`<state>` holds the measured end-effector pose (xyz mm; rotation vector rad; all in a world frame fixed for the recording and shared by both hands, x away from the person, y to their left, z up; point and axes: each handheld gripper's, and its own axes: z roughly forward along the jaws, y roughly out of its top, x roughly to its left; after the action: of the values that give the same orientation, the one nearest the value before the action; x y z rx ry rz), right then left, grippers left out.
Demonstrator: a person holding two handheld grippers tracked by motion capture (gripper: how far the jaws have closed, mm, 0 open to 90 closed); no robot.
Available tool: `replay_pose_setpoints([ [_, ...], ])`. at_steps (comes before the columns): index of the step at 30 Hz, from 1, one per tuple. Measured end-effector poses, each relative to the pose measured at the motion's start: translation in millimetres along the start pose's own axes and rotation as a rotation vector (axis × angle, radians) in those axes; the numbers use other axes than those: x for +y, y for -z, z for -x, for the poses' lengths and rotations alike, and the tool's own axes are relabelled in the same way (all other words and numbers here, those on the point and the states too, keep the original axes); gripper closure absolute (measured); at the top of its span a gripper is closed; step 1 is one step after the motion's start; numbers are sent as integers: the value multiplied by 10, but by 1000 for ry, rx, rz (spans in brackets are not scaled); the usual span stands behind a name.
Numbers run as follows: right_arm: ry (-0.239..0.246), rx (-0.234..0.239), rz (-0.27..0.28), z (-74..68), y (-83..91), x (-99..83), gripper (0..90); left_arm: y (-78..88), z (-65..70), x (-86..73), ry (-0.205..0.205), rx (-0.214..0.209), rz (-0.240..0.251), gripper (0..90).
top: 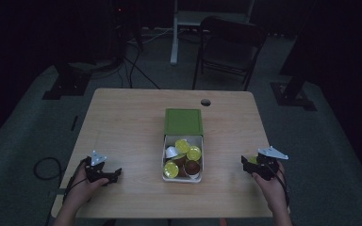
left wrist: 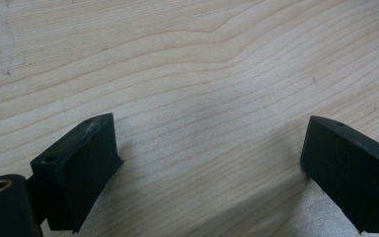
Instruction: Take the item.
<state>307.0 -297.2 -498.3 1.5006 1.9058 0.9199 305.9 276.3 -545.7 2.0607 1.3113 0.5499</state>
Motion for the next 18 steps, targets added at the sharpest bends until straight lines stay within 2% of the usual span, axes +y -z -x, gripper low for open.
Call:
replay_pose_setpoints([
  [8, 36, 51, 13, -173, 0, 63, 259, 0, 0, 0, 0, 0, 0, 77],
  [18, 78, 151, 20, -415, -47, 50, 237, 0, 0, 0, 0, 0, -1, 77],
])
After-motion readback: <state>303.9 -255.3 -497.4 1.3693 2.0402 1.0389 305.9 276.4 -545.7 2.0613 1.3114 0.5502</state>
